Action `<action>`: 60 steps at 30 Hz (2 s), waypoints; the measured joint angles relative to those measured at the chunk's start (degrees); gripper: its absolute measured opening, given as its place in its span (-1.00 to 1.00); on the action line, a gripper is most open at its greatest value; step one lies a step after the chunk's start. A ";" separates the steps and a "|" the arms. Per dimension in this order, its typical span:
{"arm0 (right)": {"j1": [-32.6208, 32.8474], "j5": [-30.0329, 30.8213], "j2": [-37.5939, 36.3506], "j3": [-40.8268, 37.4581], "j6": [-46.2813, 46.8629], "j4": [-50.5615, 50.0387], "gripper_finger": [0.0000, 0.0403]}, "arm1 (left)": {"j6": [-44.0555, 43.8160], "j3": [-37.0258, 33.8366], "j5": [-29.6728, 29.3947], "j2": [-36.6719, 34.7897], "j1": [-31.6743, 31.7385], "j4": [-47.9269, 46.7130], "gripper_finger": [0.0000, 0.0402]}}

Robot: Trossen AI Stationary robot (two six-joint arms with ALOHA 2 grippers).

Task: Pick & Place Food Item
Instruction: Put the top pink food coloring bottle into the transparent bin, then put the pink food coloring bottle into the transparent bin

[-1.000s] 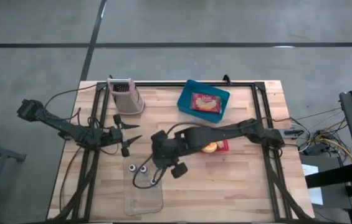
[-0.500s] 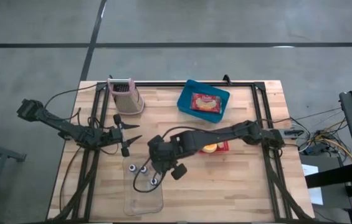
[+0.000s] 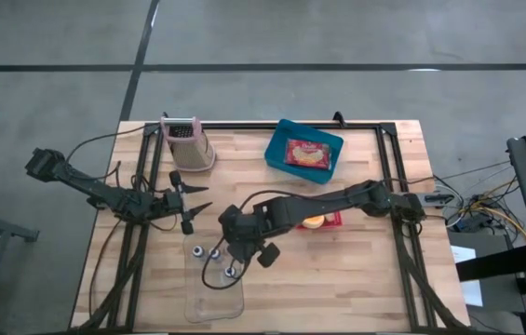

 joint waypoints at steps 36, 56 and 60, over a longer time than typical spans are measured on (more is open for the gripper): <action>-0.33 -2.01 0.04 -4.97 -13.99 3.04 -0.49 | -1.05 -0.07 0.00 0.04 0.00 -0.75 0.06; -0.33 -0.05 0.04 -5.18 -13.85 2.97 -0.10 | -1.29 -0.07 0.02 0.09 0.00 -0.86 0.06; -0.33 -0.04 0.04 -5.18 -13.71 2.97 -0.14 | -1.28 -0.07 0.02 0.09 0.00 -0.87 0.06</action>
